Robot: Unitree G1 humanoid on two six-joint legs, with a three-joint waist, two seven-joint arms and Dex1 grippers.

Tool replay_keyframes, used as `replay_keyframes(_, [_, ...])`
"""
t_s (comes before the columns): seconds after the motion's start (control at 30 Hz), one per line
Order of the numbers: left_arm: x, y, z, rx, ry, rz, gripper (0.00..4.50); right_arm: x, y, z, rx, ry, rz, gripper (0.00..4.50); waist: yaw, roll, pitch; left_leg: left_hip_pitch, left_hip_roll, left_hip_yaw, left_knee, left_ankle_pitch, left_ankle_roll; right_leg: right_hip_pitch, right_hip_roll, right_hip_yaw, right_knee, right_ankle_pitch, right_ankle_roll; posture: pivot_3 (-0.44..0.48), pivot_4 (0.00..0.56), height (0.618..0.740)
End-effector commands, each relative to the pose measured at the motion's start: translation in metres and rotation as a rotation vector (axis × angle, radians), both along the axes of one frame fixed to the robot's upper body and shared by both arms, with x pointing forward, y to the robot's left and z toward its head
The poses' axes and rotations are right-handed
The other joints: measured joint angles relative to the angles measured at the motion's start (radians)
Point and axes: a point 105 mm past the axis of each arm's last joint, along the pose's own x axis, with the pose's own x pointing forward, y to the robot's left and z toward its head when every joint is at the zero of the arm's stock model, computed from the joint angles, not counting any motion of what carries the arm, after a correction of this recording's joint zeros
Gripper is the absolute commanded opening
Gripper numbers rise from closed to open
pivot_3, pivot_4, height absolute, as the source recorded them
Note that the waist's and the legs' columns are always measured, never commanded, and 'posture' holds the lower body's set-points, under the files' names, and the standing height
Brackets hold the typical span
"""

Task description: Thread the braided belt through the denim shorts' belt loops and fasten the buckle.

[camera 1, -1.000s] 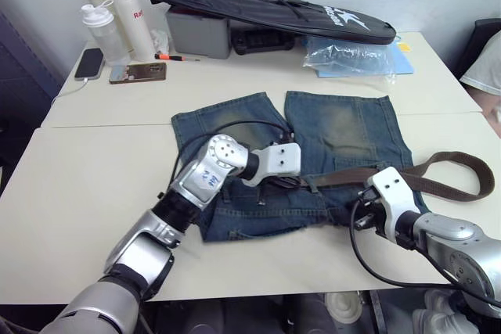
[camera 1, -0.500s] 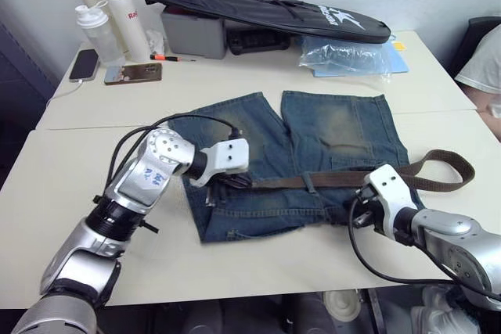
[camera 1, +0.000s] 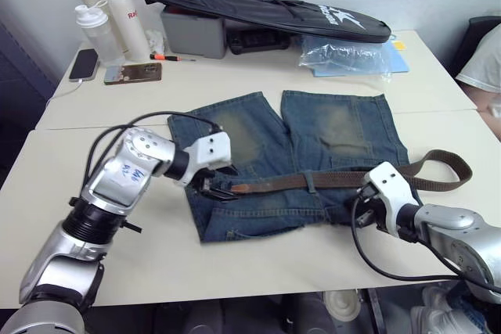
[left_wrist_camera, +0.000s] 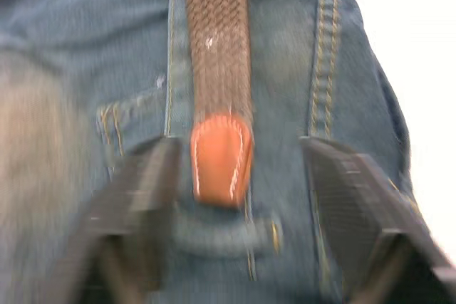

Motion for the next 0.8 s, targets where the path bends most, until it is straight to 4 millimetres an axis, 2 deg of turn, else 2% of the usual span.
replay_keyframes(0.03, [-0.004,0.000,0.038,-0.089,-0.042,-0.033,4.48,0.002,-0.010,0.009,-0.053,-0.031,0.014,0.00,0.003,0.000,0.000,0.000,0.000,0.000,0.000,0.000,0.000,0.000,0.000,0.000,0.000,0.000,0.000,0.000,0.150,0.740])
replay_keyframes(0.17, [-0.003,-0.002,0.049,-0.139,-0.050,-0.025,4.48,0.008,-0.031,0.008,-0.142,-0.047,-0.015,0.00,0.000,0.000,0.000,-0.001,0.000,0.000,0.001,0.000,0.000,0.000,0.000,0.000,-0.001,0.000,0.000,0.000,0.150,0.740])
replay_keyframes(0.3, [-0.004,-0.008,0.045,-0.152,-0.050,-0.015,4.48,0.018,-0.050,0.011,-0.221,-0.071,-0.029,0.00,-0.001,0.000,0.000,-0.001,0.000,0.000,0.000,0.000,0.000,0.000,0.000,0.000,-0.001,0.000,0.001,0.000,0.150,0.740])
replay_keyframes(0.43, [-0.009,-0.011,0.039,-0.162,-0.031,-0.021,4.48,0.020,-0.048,0.017,-0.163,-0.077,-0.016,0.00,-0.001,0.000,0.000,-0.001,0.000,0.000,0.000,0.000,0.000,0.000,0.000,0.000,-0.001,0.001,0.002,0.000,0.150,0.740])
replay_keyframes(0.53, [-0.008,-0.010,0.039,-0.173,-0.030,-0.008,4.48,0.013,-0.033,0.040,-0.079,-0.105,0.069,0.00,-0.001,0.000,0.000,0.000,0.000,0.000,0.000,0.000,0.000,0.000,0.000,0.000,-0.001,0.001,0.002,0.000,0.150,0.740])
replay_keyframes(0.6, [-0.009,-0.009,0.039,-0.179,-0.025,-0.002,4.50,0.005,-0.021,0.053,-0.039,-0.111,0.157,0.67,-0.001,0.001,0.001,0.000,0.000,0.000,0.000,0.000,-0.001,0.000,0.000,0.000,-0.001,0.001,0.002,0.000,0.150,0.740])
replay_keyframes(0.63, [-0.009,-0.009,0.038,-0.181,-0.023,0.000,4.50,0.002,-0.018,0.056,-0.033,-0.110,0.184,0.85,-0.001,0.001,0.001,0.000,0.000,0.000,0.000,0.000,-0.001,0.000,0.000,0.000,-0.001,0.001,0.002,0.000,0.150,0.740])
replay_keyframes(0.7, [-0.008,-0.009,0.037,-0.182,-0.020,0.002,4.50,-0.002,-0.009,0.058,-0.074,-0.113,0.252,1.81,-0.001,0.002,0.001,-0.001,0.000,0.000,0.000,0.000,-0.001,0.000,0.000,0.000,-0.001,0.001,0.003,0.000,0.150,0.740])
replay_keyframes(0.73, [-0.008,-0.010,0.036,-0.182,-0.019,0.002,4.50,-0.003,-0.005,0.056,-0.094,-0.104,0.278,1.96,-0.001,0.002,0.001,0.000,0.000,0.000,0.000,0.000,-0.001,0.000,0.000,0.000,-0.001,0.001,0.003,0.000,0.150,0.740])
replay_keyframes(0.8, [-0.008,-0.011,0.035,-0.183,-0.018,0.001,4.50,-0.007,0.001,0.049,-0.112,-0.080,0.316,1.96,-0.001,0.002,0.001,0.000,0.000,0.000,0.000,0.000,-0.001,0.000,0.000,0.000,-0.001,0.001,0.003,0.000,0.150,0.740])
